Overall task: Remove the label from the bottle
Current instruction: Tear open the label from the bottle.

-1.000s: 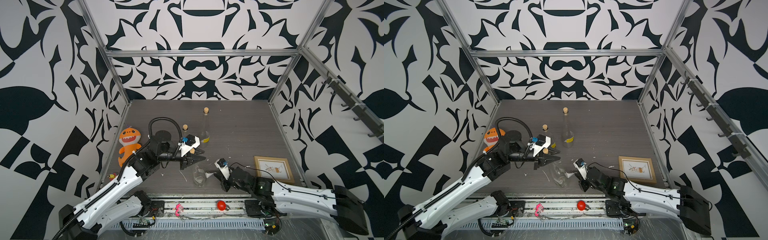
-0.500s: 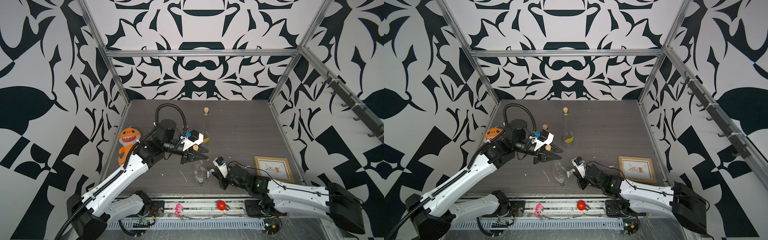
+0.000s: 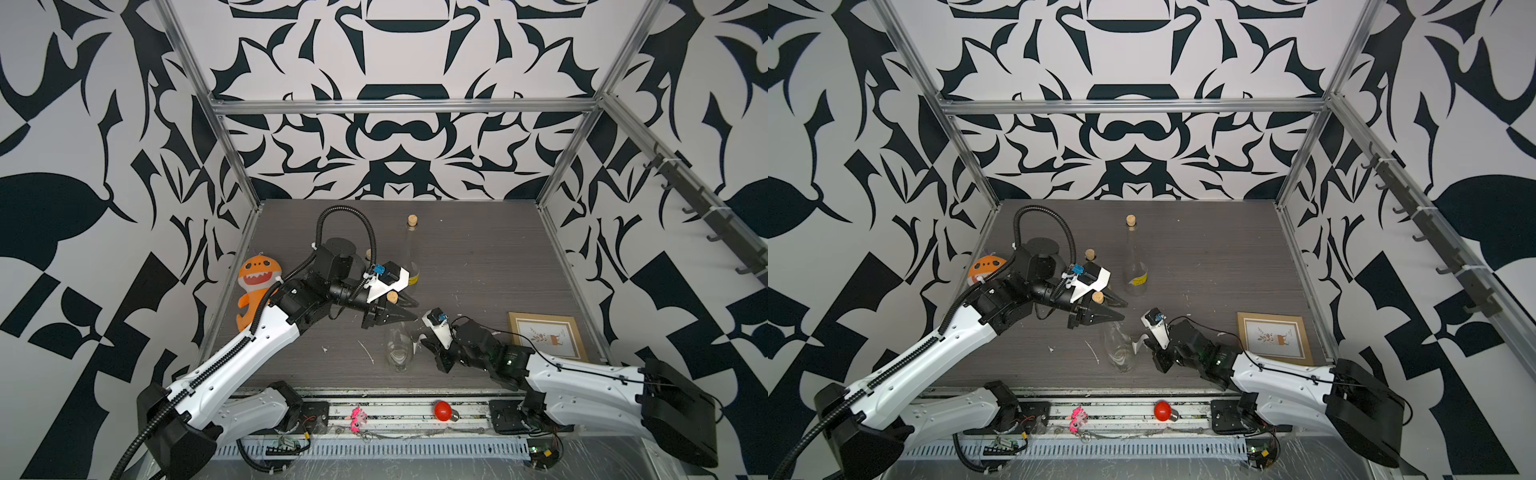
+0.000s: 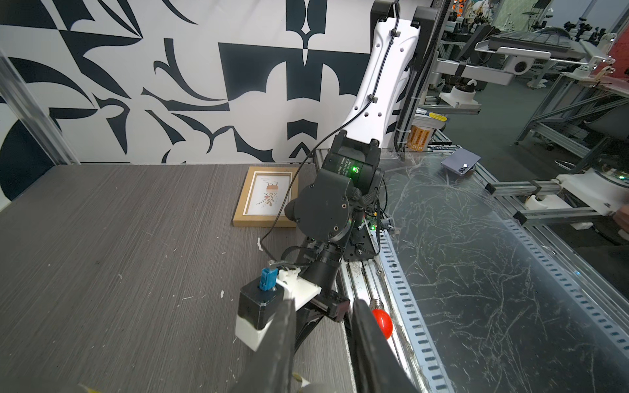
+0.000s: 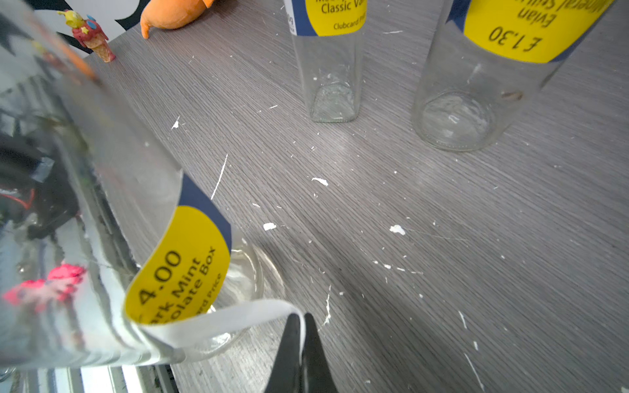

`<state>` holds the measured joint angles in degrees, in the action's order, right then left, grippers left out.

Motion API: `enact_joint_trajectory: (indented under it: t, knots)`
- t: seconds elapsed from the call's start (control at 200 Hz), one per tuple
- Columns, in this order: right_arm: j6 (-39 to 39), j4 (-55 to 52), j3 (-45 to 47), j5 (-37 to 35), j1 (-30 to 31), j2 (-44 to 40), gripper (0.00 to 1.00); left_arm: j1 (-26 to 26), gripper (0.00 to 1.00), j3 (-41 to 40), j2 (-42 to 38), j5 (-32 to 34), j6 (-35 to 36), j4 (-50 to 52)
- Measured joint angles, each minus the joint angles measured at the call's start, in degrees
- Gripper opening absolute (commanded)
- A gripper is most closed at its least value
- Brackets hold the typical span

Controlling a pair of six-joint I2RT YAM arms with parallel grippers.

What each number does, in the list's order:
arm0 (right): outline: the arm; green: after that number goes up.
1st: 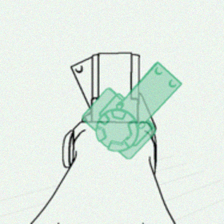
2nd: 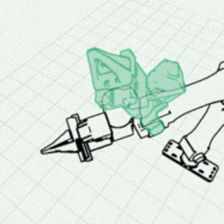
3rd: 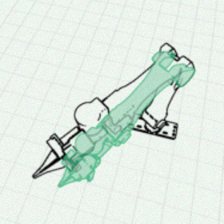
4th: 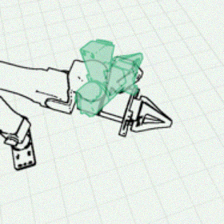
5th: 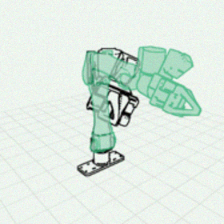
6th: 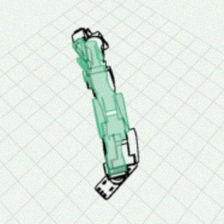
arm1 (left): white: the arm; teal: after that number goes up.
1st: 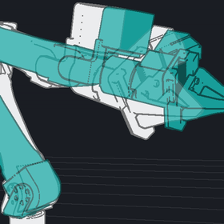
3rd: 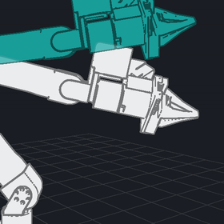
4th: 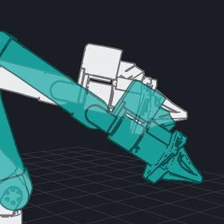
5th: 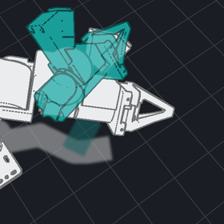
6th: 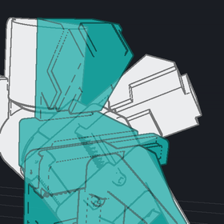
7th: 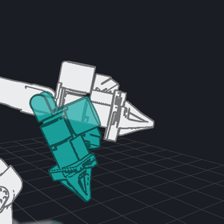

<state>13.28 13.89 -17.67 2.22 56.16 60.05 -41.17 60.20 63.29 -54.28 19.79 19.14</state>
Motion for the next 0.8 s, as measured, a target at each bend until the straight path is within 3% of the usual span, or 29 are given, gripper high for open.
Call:
enact_joint_trajectory:
  t: [0.8]
  knots:
    - [-5.4, -0.3, -2.1, 8.5, -7.6, 2.5, 0.00, -0.6, 0.00, 3.5, 2.1, -1.2, 2.8, 4.4]
